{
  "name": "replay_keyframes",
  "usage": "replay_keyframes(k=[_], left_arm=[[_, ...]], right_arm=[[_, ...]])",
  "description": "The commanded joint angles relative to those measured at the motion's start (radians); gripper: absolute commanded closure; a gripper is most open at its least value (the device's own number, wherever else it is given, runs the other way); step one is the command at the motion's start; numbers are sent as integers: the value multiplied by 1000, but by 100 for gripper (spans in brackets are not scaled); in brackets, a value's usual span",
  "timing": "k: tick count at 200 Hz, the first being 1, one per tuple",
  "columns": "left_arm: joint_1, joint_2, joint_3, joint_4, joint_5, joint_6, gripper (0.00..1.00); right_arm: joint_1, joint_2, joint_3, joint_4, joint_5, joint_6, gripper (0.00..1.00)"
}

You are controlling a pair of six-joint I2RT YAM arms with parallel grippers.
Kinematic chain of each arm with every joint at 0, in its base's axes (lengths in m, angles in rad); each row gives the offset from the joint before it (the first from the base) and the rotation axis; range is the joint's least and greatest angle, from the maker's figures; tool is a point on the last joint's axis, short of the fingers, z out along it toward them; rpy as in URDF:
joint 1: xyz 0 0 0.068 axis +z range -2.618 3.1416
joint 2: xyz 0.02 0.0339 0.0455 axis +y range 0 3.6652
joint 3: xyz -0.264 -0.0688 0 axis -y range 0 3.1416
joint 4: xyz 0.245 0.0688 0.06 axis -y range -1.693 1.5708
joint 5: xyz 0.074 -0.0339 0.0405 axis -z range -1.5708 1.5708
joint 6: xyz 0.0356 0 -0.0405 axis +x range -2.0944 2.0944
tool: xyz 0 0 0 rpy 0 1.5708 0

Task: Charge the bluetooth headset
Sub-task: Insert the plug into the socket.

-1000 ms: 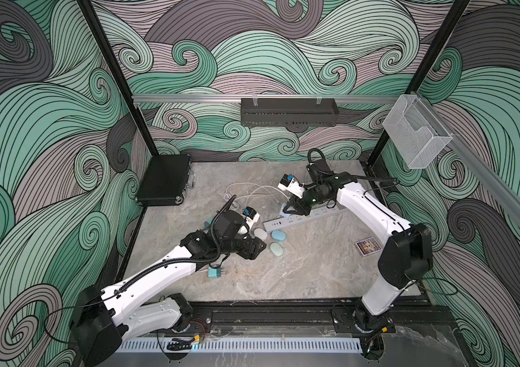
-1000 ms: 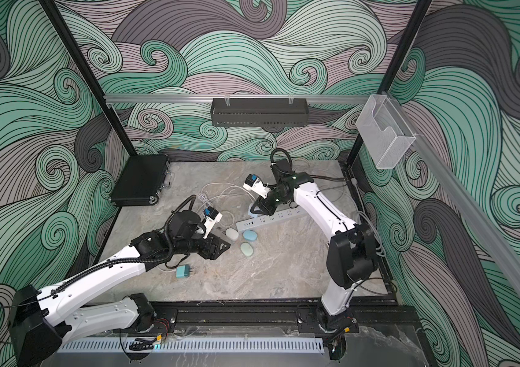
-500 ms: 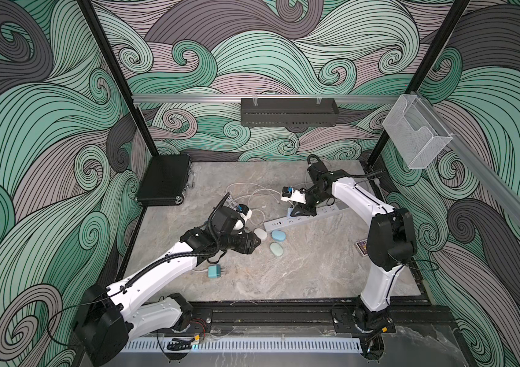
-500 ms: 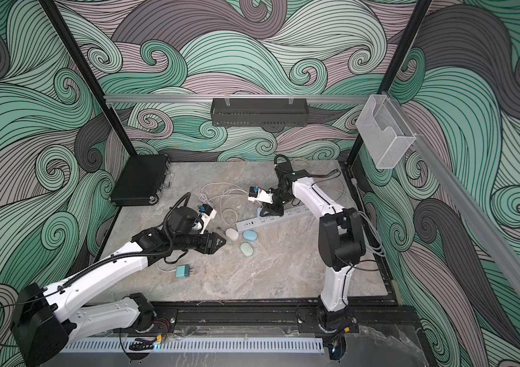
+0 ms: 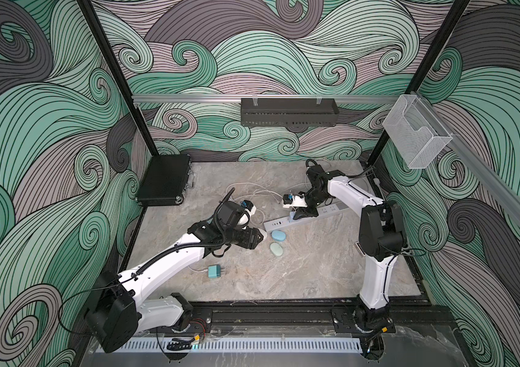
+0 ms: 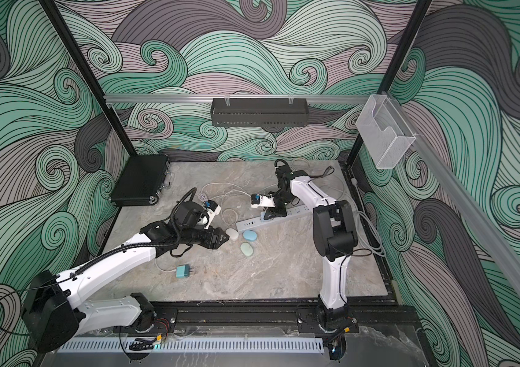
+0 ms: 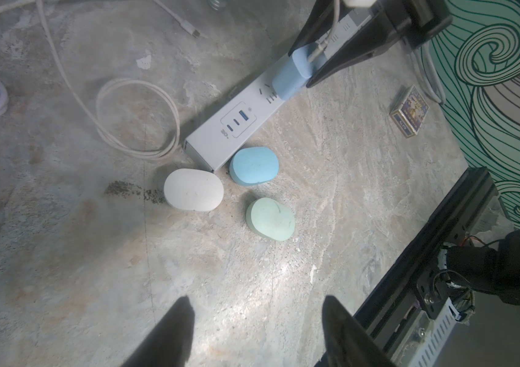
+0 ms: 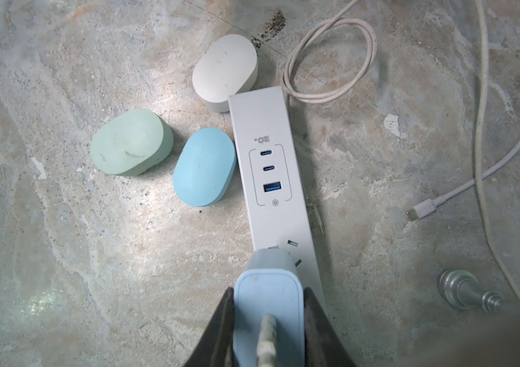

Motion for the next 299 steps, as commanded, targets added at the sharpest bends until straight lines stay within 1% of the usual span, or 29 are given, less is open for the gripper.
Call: replay_keyframes(k=[1, 29, 97, 165, 217, 229, 257, 299], left_arm=[[9, 18, 40, -25, 5, 15, 36], [10, 34, 44, -26, 7, 18, 36], [10, 51, 54, -34, 19, 12, 36], [11, 55, 52, -16, 29, -24, 36], [14, 54, 49, -27, 23, -10, 36], [13, 54, 50, -28, 21, -10, 36], [14, 51, 49, -30, 23, -12, 37], [16, 54, 59, -50, 14, 6, 37]], right_arm=[[2, 14, 30, -31, -16, -79, 96], [6, 29, 42, -39, -34, -92, 96], [16, 61, 35, -61, -24, -94, 94], [24, 90, 43, -60, -39, -111, 95], [25, 118, 62, -66, -31, -107, 96], [25, 121, 56, -67, -7, -118, 96], [34, 132, 42, -65, 93, -151, 98], [46, 191, 61, -71, 145, -162, 100]])
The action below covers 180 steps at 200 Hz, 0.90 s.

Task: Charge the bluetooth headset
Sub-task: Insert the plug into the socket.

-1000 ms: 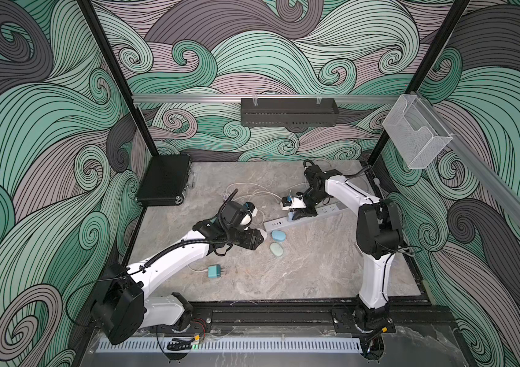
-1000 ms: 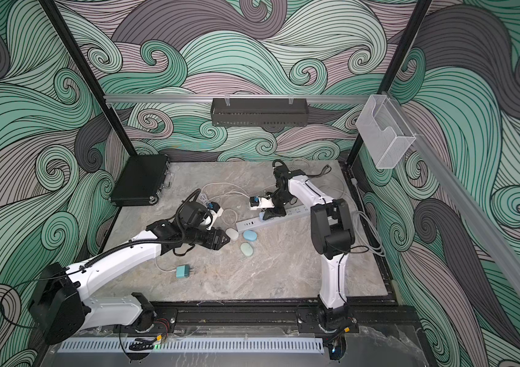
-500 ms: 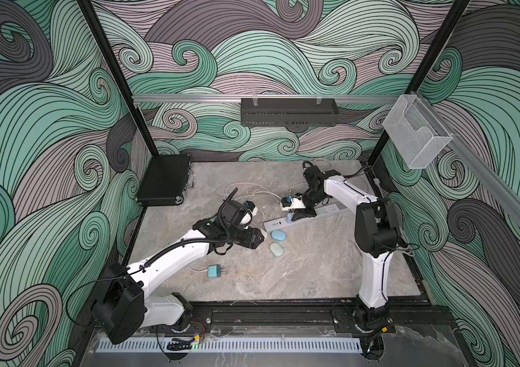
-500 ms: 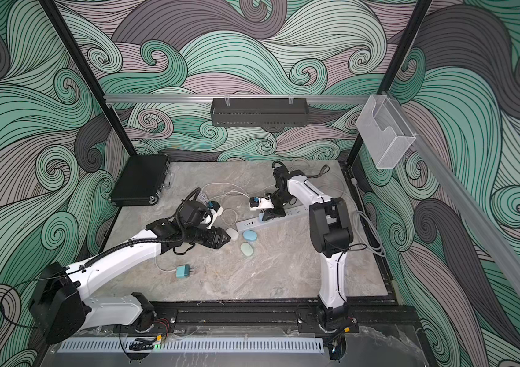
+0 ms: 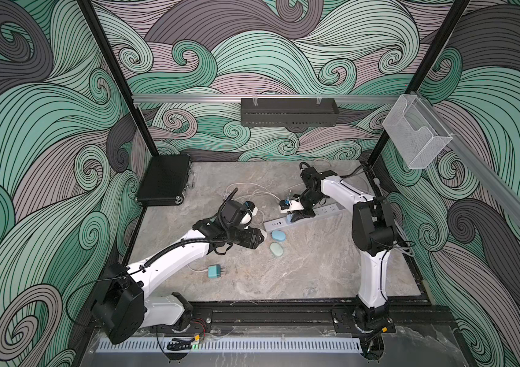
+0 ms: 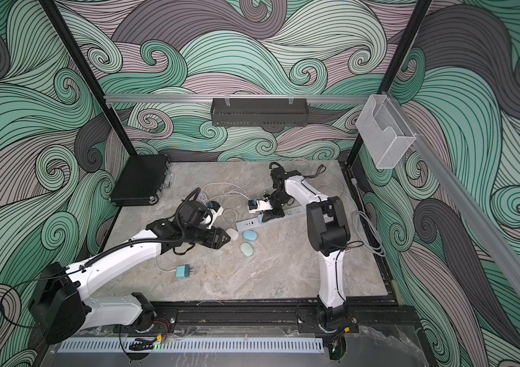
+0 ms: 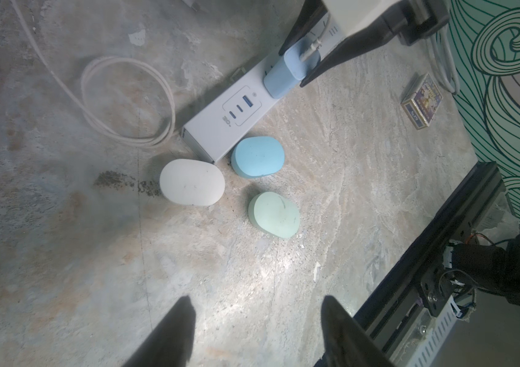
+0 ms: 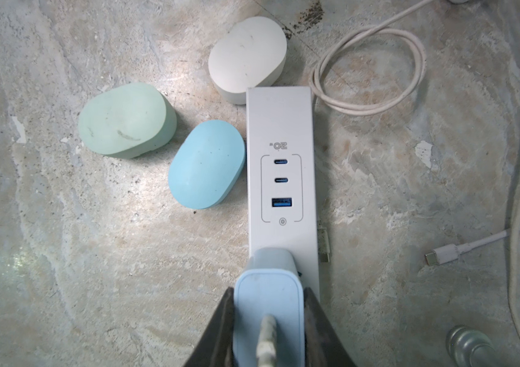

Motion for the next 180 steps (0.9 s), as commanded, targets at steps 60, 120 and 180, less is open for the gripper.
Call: replay_keyframes(k=[60, 120, 180], left_arm=[[21, 29, 67, -54, -14, 26, 37], [32, 31, 67, -58, -19, 14, 37], [45, 43, 71, -47, -13, 1, 37]], right_arm=[[-15, 115, -57, -24, 87, 13, 100], [-9, 116, -59, -15, 96, 20, 100], [31, 82, -149, 44, 148, 55, 100]])
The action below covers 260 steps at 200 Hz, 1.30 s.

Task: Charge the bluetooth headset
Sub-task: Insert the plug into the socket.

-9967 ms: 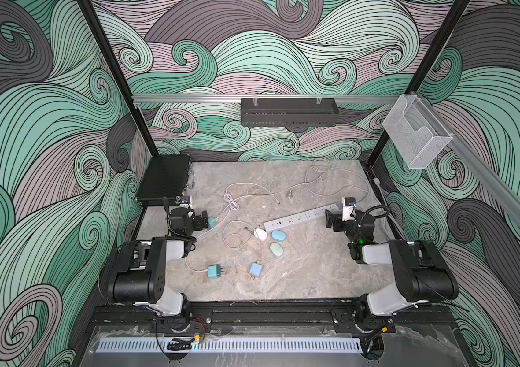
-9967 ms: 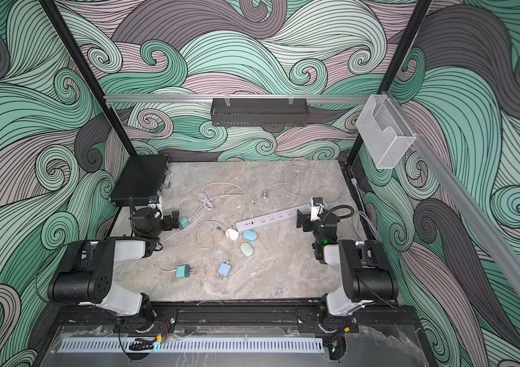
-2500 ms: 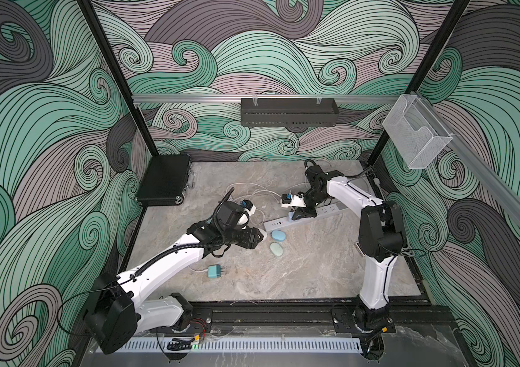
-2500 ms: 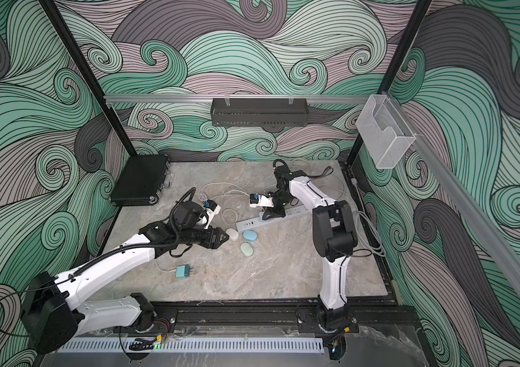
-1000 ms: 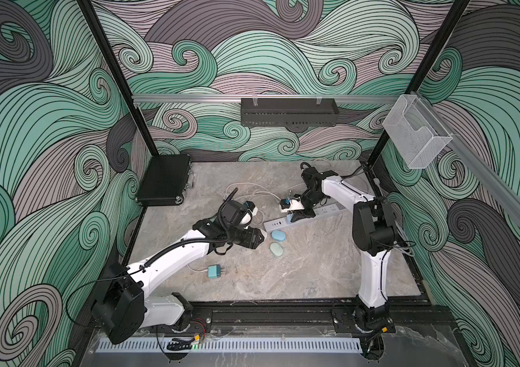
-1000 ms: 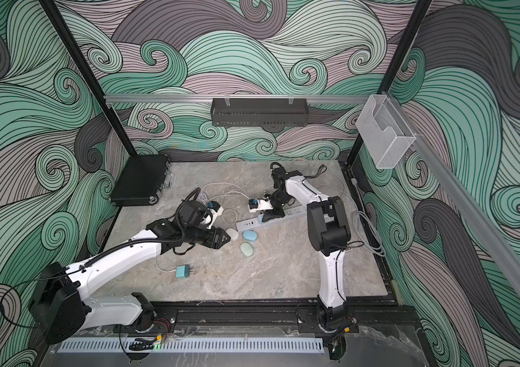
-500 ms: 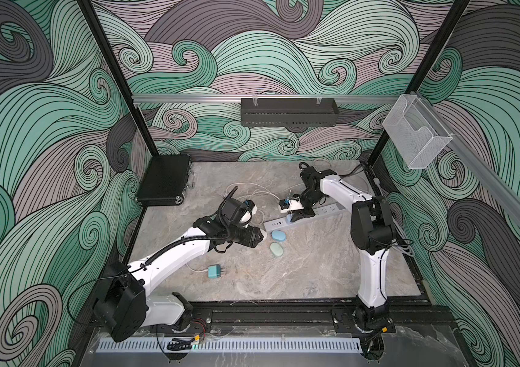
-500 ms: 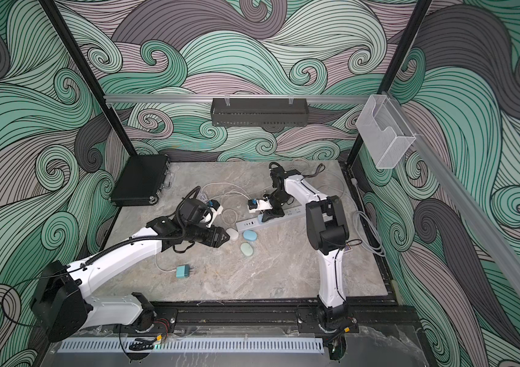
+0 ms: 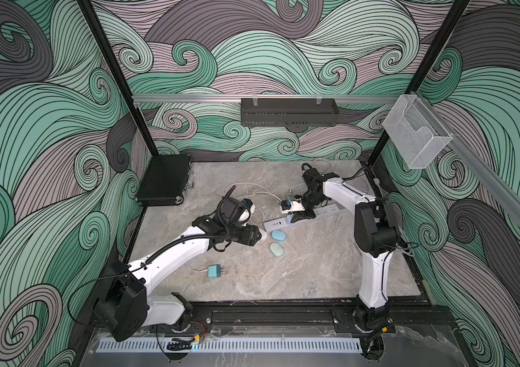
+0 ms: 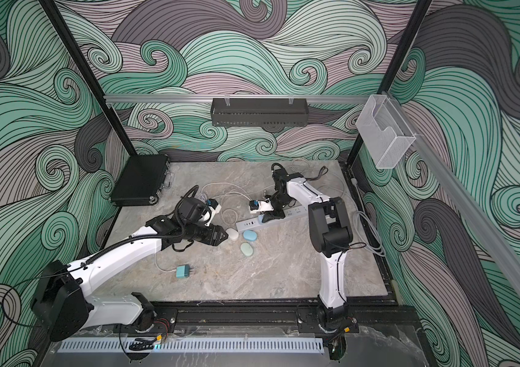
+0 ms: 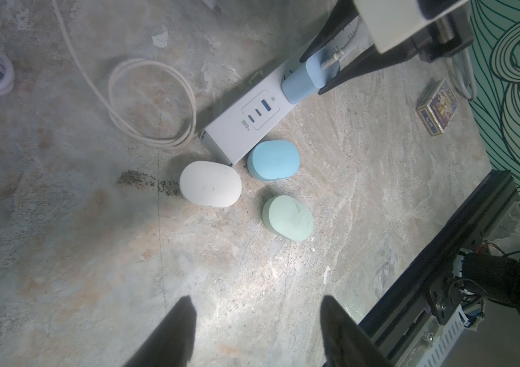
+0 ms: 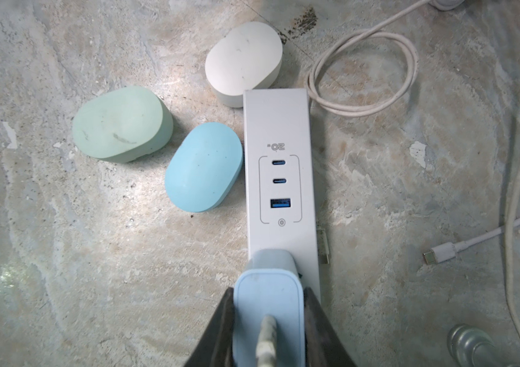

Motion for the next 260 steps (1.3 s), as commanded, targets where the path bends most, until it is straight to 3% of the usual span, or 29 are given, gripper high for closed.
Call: replay_keyframes(k=[1, 102, 120, 138, 158, 183, 229, 260], left_arm=[[8, 18, 39, -10, -6, -10, 37], [34, 17, 53, -15, -9, -15, 38], [38, 8, 49, -15, -8, -17, 38], [39, -2, 42, -15, -8, -19, 38], [41, -17, 33, -14, -17, -22, 38], [45, -36, 23, -15, -25, -22, 38], [60, -70, 13, -22, -36, -21, 37], [70, -89, 10, -44, -40, -25, 37]], right_arm=[[39, 112, -68, -35, 168, 33, 100], [46, 149, 9, -116, 188, 39, 100], [45, 138, 32, -108, 170, 64, 96], [46, 130, 70, -109, 142, 78, 88], [49, 123, 123, -109, 102, 102, 64], [50, 104, 173, -110, 43, 123, 50], [41, 28, 131, -109, 24, 149, 38], [-9, -54, 51, -106, 38, 270, 30]])
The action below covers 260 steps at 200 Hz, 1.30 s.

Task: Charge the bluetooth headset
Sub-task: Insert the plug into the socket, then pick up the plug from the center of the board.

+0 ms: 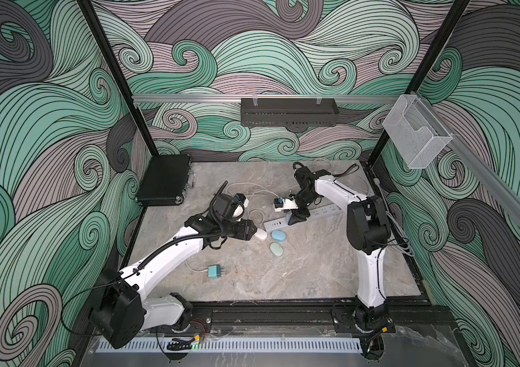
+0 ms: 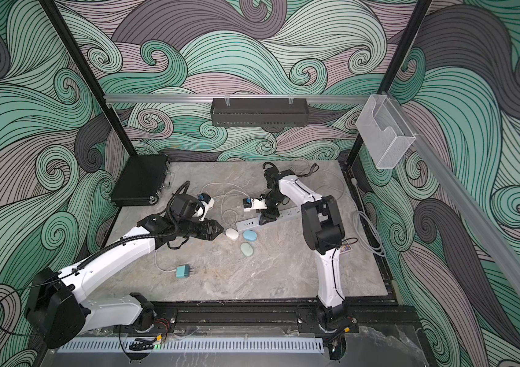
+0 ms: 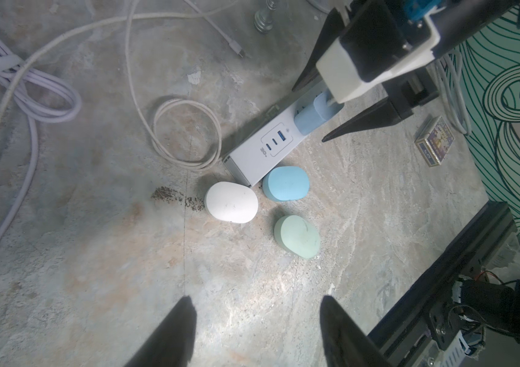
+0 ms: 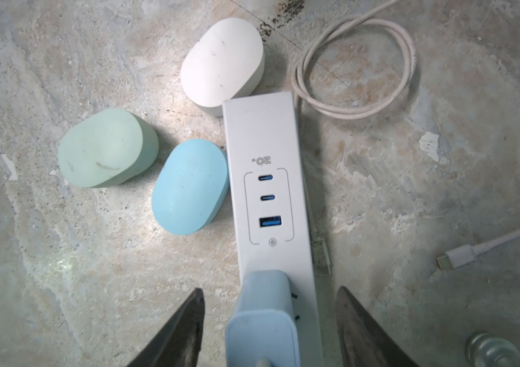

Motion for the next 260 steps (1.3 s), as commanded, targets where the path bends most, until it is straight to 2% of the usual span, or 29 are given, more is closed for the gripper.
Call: replay_keyframes(k=[1, 29, 46, 82, 97, 114, 142, 164, 194, 222, 244, 260], left_arm=[[13, -32, 1, -43, -20, -17, 37], [21, -43, -14, -61, -18, -45, 37], [27, -47, -19, -77, -24, -69, 37], [59, -54, 9, -221, -52, -153, 36], [73, -57, 24, -303, -74, -175, 36], [87, -66, 36, -396, -113, -199, 35], [150, -87, 37, -449, -211, -212, 34], [210, -48, 56, -417, -267, -181, 33], [243, 103, 167, -385, -323, -9, 33], [266, 308, 363, -542, -435, 157, 38], [286, 410, 420, -589, -503, 276, 39], [315, 462, 452, -602, -507, 346, 41]], right_arm=[[-40, -87, -54, -21, -6, 103, 30], [-70, -201, -205, 73, 42, 285, 31], [-70, -277, -292, 165, 62, 497, 34], [-66, -478, -502, 422, 91, 1066, 44], [-50, -563, -556, 460, 103, 1238, 47], [-19, -666, -612, 476, 118, 1355, 48], [30, -828, -701, 503, 158, 1514, 51], [49, -881, -738, 488, 151, 1603, 55], [53, -868, -734, 426, 112, 1622, 56], [56, -873, -724, 415, 79, 1626, 57], [59, -879, -725, 419, 65, 1625, 57], [60, -880, -733, 425, 55, 1624, 57]])
